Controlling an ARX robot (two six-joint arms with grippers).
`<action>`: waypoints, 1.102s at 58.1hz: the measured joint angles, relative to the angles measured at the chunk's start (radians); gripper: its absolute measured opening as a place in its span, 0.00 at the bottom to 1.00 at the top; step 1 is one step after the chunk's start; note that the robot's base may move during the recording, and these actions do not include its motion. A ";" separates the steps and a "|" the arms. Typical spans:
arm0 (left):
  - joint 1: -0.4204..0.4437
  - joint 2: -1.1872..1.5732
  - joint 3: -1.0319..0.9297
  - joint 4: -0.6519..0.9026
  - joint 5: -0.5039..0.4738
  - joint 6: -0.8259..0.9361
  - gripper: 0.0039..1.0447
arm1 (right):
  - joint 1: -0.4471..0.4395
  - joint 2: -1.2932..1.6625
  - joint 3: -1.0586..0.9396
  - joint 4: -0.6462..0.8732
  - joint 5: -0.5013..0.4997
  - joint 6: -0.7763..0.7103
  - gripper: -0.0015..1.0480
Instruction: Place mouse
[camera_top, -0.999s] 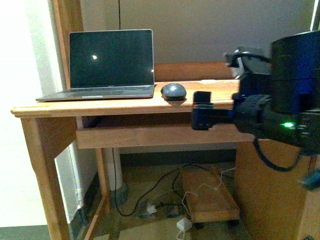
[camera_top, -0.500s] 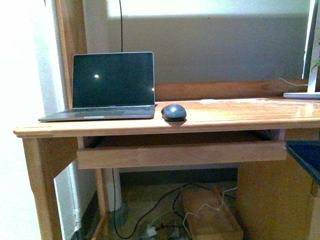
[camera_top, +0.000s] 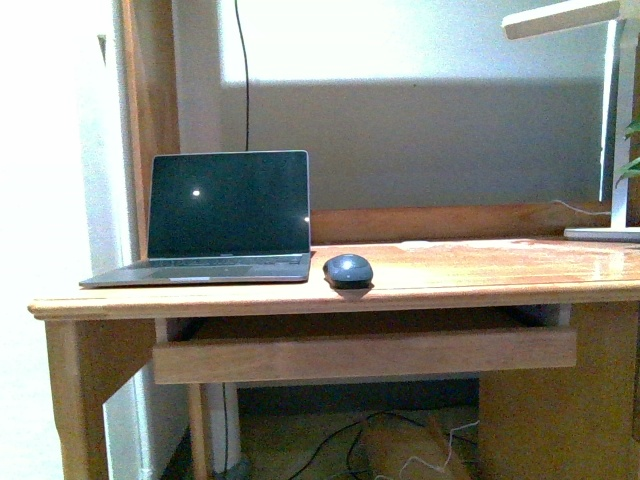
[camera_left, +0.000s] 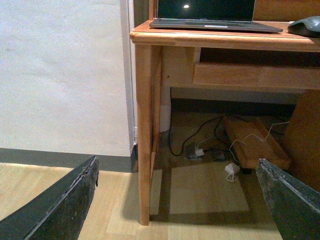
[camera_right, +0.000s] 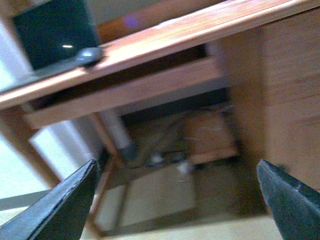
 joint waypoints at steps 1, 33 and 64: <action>0.000 0.000 0.000 0.000 0.000 0.000 0.93 | -0.004 -0.008 -0.001 -0.007 0.014 -0.016 0.85; 0.000 0.000 0.000 0.000 0.002 0.000 0.93 | -0.189 -0.093 -0.051 -0.034 -0.081 -0.270 0.03; 0.000 0.000 0.000 0.000 0.002 0.000 0.93 | -0.189 -0.093 -0.051 -0.034 -0.081 -0.272 0.47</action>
